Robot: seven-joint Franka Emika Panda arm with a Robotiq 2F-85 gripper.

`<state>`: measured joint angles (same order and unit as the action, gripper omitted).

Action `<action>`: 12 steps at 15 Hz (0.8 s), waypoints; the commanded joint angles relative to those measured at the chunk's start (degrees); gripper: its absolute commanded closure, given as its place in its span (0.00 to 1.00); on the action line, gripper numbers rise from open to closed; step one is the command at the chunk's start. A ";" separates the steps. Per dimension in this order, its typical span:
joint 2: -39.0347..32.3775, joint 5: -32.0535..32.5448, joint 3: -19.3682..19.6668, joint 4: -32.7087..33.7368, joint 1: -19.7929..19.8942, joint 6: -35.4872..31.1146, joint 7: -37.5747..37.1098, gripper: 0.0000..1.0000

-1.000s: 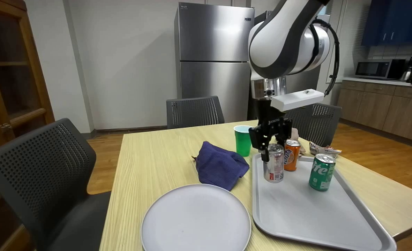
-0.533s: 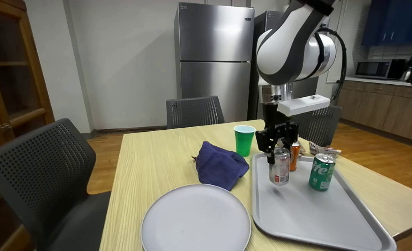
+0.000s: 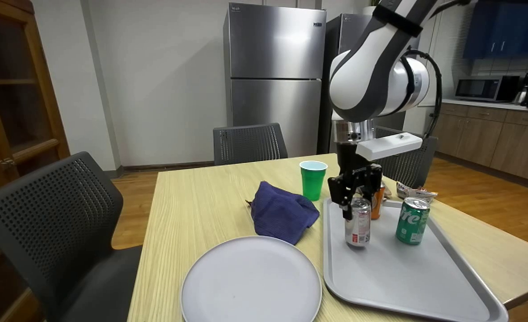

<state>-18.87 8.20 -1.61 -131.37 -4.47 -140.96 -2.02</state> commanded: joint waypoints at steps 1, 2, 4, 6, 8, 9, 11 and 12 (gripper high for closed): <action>0.14 -0.85 -0.42 -0.12 0.53 -0.86 1.83 0.61; 0.22 -0.85 -0.41 -0.20 0.53 -0.95 1.82 0.32; 1.22 -1.16 -0.40 -0.55 0.64 -1.09 1.62 0.07; 2.94 -1.41 -0.26 -1.19 0.64 -1.53 0.82 0.00; 5.36 -3.15 -0.56 -1.77 1.10 -1.67 1.09 0.00; 6.85 -3.84 -0.52 -2.03 1.10 -1.70 0.82 0.00; 9.04 -4.46 -0.30 -2.05 0.86 -1.58 0.04 0.00; 10.29 -4.42 -0.14 -2.18 0.66 -1.71 -0.69 0.00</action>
<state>-13.78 4.82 -1.57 -131.39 -4.27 -142.33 -1.96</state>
